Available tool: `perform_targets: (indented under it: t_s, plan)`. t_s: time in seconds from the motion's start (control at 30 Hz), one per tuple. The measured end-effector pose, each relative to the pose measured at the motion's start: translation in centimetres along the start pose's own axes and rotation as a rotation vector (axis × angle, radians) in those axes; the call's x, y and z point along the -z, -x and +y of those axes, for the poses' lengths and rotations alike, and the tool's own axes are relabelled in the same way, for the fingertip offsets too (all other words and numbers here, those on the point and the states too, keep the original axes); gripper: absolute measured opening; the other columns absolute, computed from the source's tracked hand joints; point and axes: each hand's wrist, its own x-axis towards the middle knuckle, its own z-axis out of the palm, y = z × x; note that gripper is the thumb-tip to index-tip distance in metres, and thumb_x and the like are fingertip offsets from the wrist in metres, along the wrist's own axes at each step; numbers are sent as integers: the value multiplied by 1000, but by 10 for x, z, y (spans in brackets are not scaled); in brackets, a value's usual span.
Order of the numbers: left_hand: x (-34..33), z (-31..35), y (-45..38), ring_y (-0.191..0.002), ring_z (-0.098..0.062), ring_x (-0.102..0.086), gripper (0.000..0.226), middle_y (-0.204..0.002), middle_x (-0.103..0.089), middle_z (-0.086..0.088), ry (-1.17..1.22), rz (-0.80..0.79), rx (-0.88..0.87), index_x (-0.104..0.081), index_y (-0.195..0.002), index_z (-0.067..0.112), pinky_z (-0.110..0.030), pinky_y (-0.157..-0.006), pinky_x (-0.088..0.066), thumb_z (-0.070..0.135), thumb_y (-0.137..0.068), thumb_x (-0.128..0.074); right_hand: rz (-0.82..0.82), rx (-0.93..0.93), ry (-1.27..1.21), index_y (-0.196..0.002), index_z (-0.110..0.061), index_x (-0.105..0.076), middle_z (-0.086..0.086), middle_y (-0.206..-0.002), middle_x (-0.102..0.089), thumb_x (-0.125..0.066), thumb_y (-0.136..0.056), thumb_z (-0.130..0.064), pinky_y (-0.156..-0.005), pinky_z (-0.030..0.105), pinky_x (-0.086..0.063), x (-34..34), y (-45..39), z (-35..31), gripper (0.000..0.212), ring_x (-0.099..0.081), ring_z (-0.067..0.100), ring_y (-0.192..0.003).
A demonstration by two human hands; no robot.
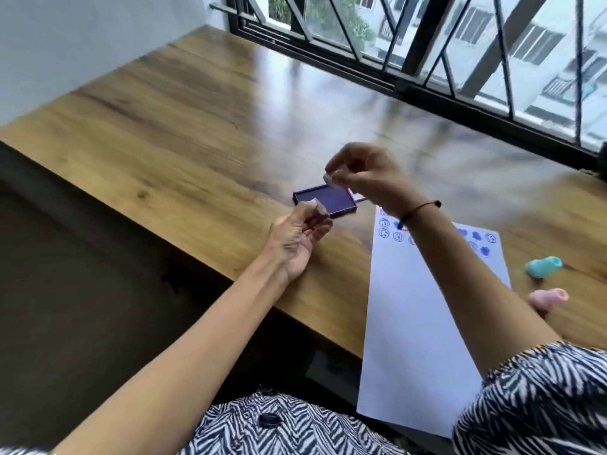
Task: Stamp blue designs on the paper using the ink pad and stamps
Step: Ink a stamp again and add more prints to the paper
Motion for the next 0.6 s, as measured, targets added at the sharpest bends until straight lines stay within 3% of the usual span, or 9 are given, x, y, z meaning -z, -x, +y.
perform_targets:
  t_s: [0.1, 0.17, 0.27, 0.6]
  plan:
    - [1, -1, 0, -44, -8, -59, 28, -45, -62, 2, -38, 26, 7, -61, -57, 10, -14, -48, -49, 10, -83, -53, -41, 77, 415, -80, -5, -72, 7, -65, -64, -59, -70, 2, -51, 12, -37, -12, -12, 6, 18, -54, 6, -54]
    - [1, -3, 0, -44, -9, -60, 21, -45, -63, 1, -37, 42, 12, -59, -64, 7, -15, -48, -49, 10, -83, -53, -92, 154, 553, -81, 0, -70, 20, -81, -69, -53, -70, 1, -66, 27, -44, -24, -12, 14, 20, -63, 27, -72]
    - [2, -6, 1, -43, -10, -60, 18, -45, -62, 1, -17, 38, -4, -58, -67, 7, -16, -47, -50, 9, -84, -53, -81, 211, 561, -77, 0, -67, 23, -83, -65, -45, -67, -7, -66, 40, -49, -35, -7, 27, 25, -61, 38, -75]
    - [7, -6, 3, -45, -11, -57, 17, -48, -61, 2, -26, 16, -27, -58, -70, 8, -16, -44, -45, 13, -85, -52, -109, 306, 594, -77, -2, -63, 19, -82, -63, -52, -66, 1, -59, 41, -49, -33, -9, 34, 15, -59, 38, -68]
